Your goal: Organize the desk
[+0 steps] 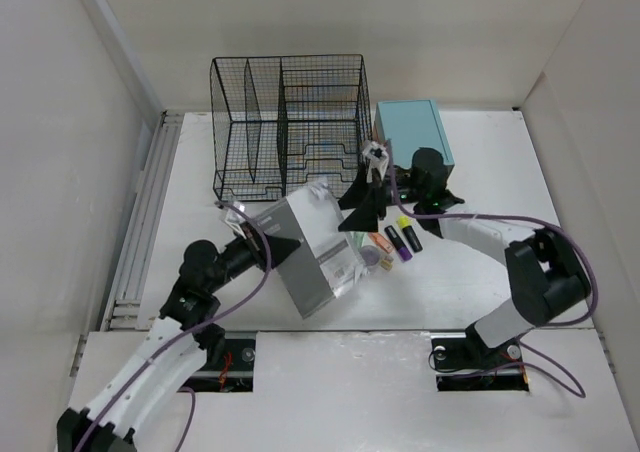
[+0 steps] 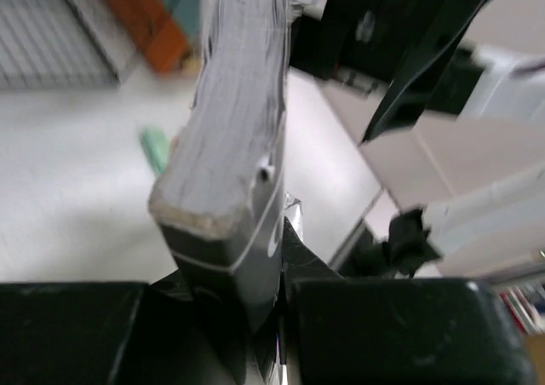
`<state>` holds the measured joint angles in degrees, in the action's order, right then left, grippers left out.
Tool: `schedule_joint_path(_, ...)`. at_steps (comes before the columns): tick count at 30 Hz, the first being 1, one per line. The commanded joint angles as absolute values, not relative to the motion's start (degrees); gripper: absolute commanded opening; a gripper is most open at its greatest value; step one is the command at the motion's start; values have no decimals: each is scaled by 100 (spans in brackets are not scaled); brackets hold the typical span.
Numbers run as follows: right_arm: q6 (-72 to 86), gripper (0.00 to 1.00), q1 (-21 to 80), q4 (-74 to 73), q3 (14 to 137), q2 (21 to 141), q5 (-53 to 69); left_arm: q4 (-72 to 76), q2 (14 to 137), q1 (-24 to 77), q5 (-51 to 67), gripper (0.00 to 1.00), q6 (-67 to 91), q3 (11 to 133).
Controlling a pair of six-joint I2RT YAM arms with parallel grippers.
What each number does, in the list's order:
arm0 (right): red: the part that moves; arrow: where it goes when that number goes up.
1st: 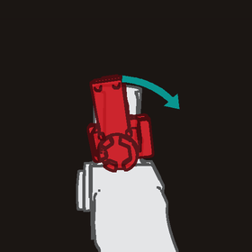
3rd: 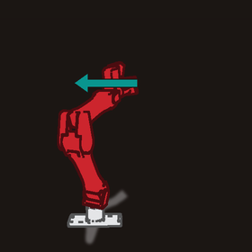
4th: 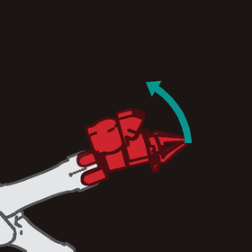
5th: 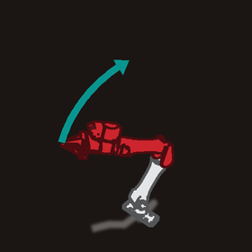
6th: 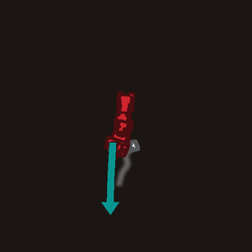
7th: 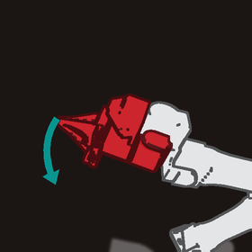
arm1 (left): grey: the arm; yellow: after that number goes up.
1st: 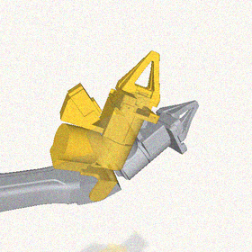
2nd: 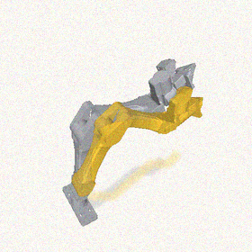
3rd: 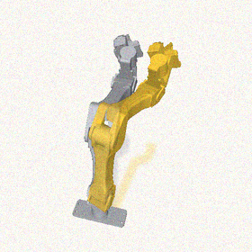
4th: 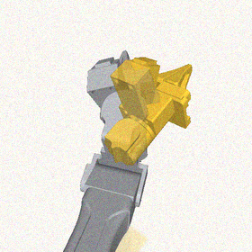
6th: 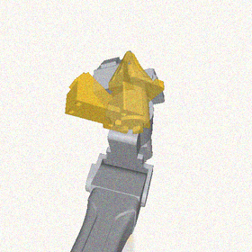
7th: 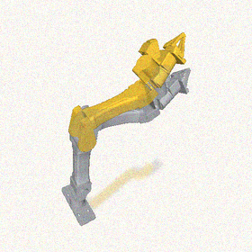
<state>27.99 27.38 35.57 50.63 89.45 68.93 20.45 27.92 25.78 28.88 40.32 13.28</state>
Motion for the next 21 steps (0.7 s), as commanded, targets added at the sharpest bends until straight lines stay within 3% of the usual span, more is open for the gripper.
schedule_joint_path(1,2497,100,2330,3763,5335,8254,7241,1250,2276,2558,1646,0,3648,3135)
schedule_joint_path(8,2005,100,1372,2841,5729,7699,7059,10,3583,2558,-603,0,2911,5912)
schedule_joint_path(13,-486,100,896,-471,6836,7568,5707,-272,5602,2558,-2248,0,1769,7521)
schedule_joint_path(15,-580,100,818,-624,6838,7488,5075,-159,6080,2558,-2573,0,1417,8067)
schedule_joint_path(21,-633,100,396,-624,6777,7383,5071,297,7486,2558,-3453,0,248,8946)
